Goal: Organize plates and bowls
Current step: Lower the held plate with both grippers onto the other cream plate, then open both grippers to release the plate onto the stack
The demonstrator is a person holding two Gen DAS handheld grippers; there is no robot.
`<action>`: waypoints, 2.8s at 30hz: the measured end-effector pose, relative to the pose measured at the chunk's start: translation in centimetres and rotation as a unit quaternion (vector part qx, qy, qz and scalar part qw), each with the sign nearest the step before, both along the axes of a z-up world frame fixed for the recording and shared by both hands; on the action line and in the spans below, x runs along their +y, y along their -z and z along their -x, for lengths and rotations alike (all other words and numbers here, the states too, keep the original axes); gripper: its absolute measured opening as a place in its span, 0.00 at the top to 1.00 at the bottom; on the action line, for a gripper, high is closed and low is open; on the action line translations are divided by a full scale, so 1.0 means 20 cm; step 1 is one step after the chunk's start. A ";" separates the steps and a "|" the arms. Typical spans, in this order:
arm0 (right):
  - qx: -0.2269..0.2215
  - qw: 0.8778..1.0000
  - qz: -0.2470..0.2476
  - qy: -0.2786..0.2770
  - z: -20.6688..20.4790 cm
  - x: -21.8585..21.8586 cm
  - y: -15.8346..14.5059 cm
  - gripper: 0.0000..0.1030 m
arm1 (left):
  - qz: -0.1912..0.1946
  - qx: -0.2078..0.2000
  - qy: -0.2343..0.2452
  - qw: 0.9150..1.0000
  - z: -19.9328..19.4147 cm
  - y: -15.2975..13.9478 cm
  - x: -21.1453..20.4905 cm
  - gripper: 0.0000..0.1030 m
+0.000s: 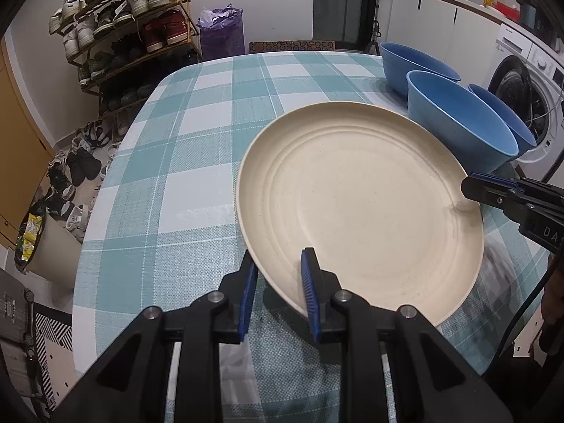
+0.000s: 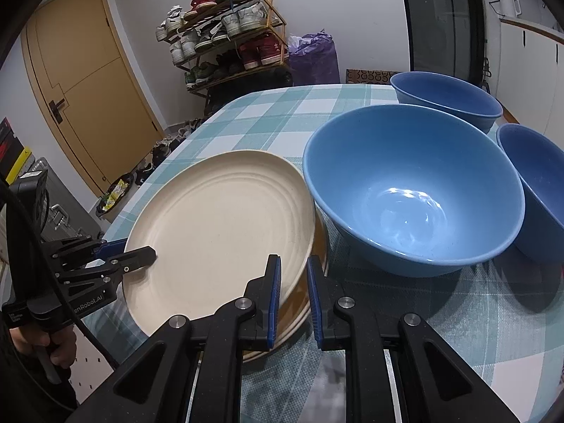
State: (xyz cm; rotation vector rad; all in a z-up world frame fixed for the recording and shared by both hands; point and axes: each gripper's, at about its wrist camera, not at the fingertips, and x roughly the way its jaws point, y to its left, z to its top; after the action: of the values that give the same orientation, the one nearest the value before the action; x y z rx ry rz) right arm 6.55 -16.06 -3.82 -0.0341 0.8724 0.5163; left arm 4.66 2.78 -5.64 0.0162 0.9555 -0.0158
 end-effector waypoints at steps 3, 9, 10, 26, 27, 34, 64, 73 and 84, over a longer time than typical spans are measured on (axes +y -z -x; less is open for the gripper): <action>0.002 1.000 0.001 -0.001 0.01 -0.01 0.01 0.85 | -0.004 0.000 0.000 1.000 0.00 0.00 -0.01 0.78; 0.005 1.000 -0.001 -0.001 0.01 -0.01 0.02 0.85 | -0.014 0.001 0.002 1.000 0.01 0.01 -0.02 0.78; 0.006 1.000 -0.001 -0.001 0.02 -0.02 0.03 0.85 | -0.017 0.001 0.002 1.000 0.01 0.01 -0.02 0.78; 0.008 1.000 -0.006 0.004 0.03 -0.04 0.05 0.85 | -0.088 -0.004 0.009 0.996 0.02 0.04 -0.12 0.69; 0.008 1.000 -0.006 0.004 0.02 -0.04 0.05 0.85 | -0.089 -0.004 0.009 0.996 0.02 0.04 -0.12 0.68; 0.010 1.000 0.000 0.005 0.02 -0.03 0.06 0.85 | -0.088 -0.004 0.010 0.996 0.02 0.05 -0.13 0.66; -0.006 1.000 -0.018 -0.021 0.06 -0.03 -0.03 0.51 | 0.009 -0.013 0.034 0.999 0.05 -0.02 -0.06 0.42; -0.034 0.999 -0.026 -0.026 0.11 -0.07 -0.17 0.15 | 0.043 -0.042 0.038 0.997 0.08 -0.14 -0.05 0.16; -0.062 0.997 -0.035 -0.032 0.17 -0.14 -0.35 0.01 | 0.077 -0.079 0.030 0.993 0.09 -0.28 0.01 0.00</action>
State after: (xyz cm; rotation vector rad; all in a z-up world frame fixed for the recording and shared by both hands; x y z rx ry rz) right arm 3.18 -18.77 3.26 -0.0294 0.7321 0.5988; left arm 2.78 2.96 -0.02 -0.0944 0.7936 -0.1415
